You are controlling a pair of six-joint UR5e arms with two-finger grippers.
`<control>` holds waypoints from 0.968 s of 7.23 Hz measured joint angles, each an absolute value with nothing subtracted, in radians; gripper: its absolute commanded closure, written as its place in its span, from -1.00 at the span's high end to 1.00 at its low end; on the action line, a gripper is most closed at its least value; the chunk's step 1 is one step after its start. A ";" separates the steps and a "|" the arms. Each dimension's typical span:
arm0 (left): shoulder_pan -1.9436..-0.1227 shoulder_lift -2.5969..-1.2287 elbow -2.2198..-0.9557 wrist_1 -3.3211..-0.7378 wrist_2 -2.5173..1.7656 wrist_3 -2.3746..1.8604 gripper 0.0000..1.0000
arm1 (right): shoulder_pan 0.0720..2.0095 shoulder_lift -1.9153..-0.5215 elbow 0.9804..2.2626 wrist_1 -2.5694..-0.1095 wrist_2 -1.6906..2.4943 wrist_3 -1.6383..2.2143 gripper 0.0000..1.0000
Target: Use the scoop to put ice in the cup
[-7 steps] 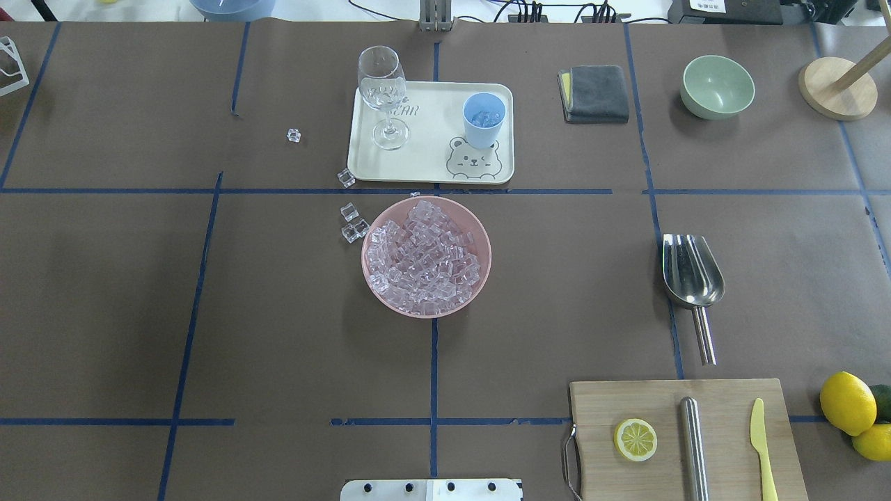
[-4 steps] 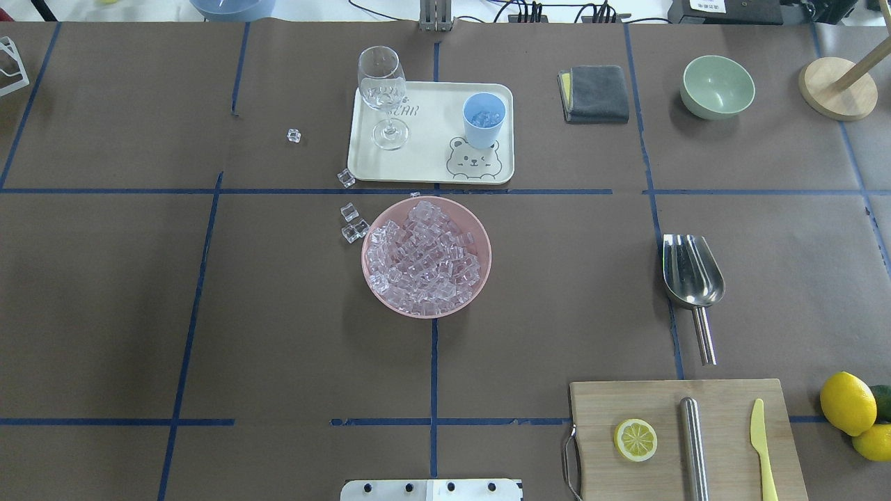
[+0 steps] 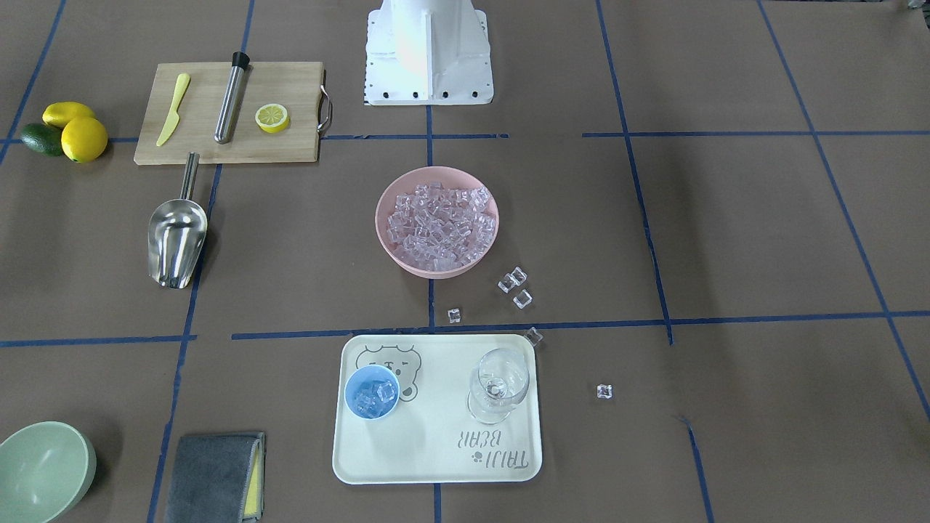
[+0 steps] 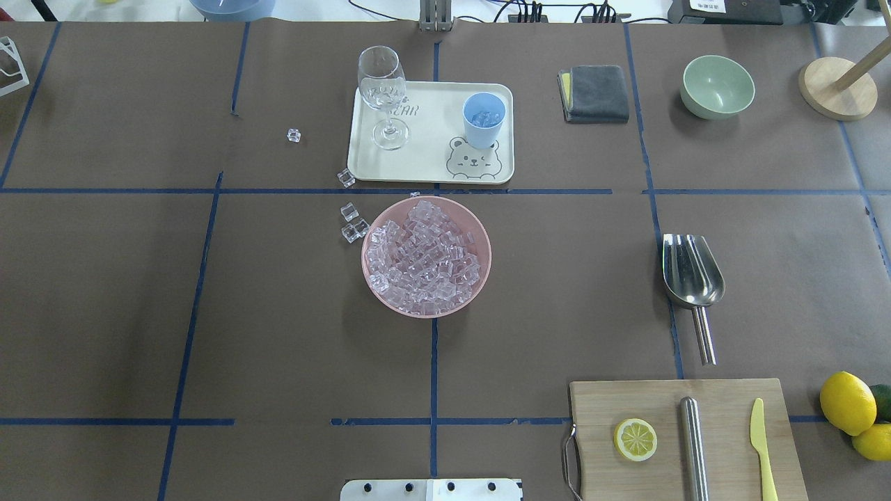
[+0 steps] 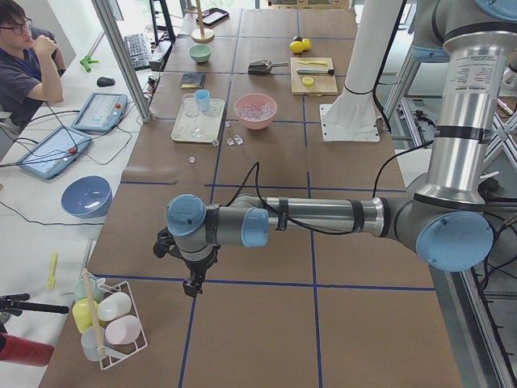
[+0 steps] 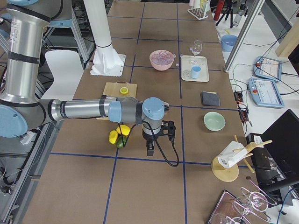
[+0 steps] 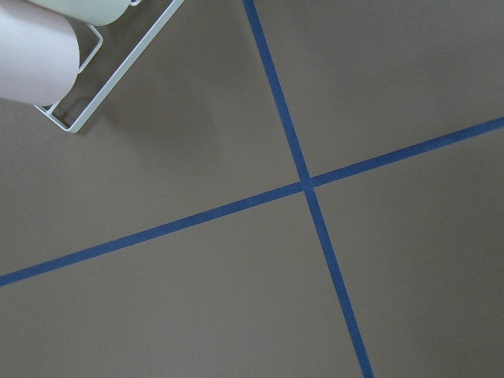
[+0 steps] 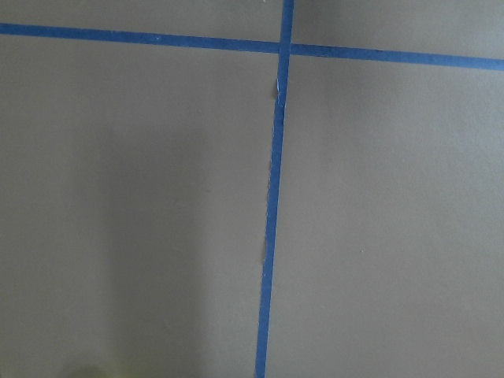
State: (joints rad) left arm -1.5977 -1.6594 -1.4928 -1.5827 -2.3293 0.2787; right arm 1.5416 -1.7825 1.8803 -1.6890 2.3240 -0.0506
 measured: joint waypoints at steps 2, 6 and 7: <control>-1.598 -1.658 -1.500 -1.591 -2.332 0.113 1.00 | 1.542 -1.782 1.881 -1.689 2.324 -0.051 1.00; -1.597 -1.666 -1.518 -1.590 -2.330 0.056 1.00 | 1.542 -1.781 1.882 -1.689 2.323 -0.051 1.00; -1.597 -1.664 -1.538 -1.586 -2.330 0.056 1.00 | 1.541 -1.781 1.882 -1.689 2.323 -0.052 1.00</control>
